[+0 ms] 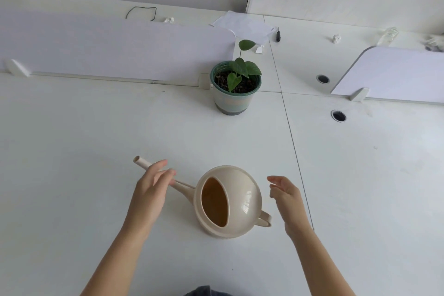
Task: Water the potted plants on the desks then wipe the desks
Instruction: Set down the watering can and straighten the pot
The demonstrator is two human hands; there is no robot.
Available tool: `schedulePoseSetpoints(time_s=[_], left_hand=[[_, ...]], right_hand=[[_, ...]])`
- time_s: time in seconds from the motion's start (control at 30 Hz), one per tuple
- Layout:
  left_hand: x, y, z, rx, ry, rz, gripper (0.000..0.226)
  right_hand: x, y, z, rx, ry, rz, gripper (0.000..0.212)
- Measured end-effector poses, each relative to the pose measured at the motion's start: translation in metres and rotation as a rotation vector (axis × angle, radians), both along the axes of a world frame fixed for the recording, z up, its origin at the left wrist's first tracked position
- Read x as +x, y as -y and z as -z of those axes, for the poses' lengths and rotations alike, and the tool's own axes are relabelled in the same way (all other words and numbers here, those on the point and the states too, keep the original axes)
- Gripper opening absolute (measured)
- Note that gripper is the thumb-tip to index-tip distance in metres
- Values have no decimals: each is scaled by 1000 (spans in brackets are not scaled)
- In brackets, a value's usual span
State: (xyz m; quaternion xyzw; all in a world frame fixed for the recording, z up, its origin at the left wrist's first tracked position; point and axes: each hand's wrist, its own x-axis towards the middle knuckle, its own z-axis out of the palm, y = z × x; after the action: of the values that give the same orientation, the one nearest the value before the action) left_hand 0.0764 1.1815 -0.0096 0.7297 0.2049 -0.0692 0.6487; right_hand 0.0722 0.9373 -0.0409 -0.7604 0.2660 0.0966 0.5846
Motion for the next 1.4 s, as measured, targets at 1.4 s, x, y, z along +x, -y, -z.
schedulePoseSetpoints(time_s=[1.4], left_hand=[[287,82,42,-320,13,56,51]], right_hand=[[267,0,27,155,303,87,55]])
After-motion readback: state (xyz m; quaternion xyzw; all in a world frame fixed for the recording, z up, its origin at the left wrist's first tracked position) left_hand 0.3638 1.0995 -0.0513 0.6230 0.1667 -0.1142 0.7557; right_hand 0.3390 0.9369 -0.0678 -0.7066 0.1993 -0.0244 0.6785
